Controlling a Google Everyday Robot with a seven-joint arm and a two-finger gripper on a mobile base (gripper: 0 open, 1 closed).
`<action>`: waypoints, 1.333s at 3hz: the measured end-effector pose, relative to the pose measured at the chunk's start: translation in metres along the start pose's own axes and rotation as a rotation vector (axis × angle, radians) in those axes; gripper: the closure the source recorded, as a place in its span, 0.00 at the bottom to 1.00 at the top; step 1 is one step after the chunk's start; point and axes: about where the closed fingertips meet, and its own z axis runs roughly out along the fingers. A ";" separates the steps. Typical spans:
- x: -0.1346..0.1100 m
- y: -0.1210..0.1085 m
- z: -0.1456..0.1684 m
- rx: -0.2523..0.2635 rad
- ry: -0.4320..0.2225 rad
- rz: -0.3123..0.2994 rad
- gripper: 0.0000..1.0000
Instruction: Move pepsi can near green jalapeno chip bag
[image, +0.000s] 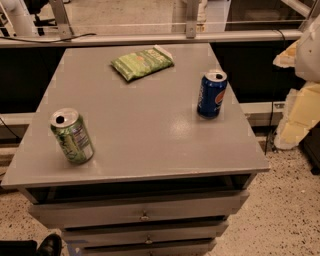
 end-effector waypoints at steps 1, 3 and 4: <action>0.000 0.000 0.000 0.000 0.000 0.000 0.00; 0.004 -0.032 0.014 0.037 -0.112 0.140 0.00; -0.003 -0.055 0.041 0.057 -0.199 0.212 0.00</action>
Offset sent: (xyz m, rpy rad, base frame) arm 0.0262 -0.0141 -0.0039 0.1405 -0.0166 -0.1030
